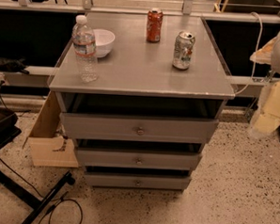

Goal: Open bottom drawer

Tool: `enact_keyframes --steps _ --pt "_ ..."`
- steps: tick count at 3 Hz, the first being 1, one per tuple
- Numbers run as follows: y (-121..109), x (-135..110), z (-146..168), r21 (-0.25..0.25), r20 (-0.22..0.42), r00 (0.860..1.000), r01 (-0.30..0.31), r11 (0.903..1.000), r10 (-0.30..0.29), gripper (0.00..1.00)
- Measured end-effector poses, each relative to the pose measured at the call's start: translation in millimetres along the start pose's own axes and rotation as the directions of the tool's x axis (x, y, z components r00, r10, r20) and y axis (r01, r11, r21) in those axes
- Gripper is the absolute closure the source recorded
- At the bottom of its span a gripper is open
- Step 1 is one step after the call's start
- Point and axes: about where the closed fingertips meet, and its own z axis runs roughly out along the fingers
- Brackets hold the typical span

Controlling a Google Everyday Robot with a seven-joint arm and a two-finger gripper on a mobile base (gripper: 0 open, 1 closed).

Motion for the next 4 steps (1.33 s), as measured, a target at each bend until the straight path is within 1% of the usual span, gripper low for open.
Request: enact_keyframes --steps 1,2,3,4 --pt "0 0 0 0.000 0.000 1.000 0.000 1.0000 0.000 0.00" --pt "11 0 26 -0.023 0.020 1.000 -0.015 0.9996 0.015 0.00" --pt "41 2 89 -0.068 0.079 0.995 -0.047 0.9966 0.053 0.00" --pt "89 20 189 -0.136 0.108 0.990 -0.080 0.9874 0.095 0.00"
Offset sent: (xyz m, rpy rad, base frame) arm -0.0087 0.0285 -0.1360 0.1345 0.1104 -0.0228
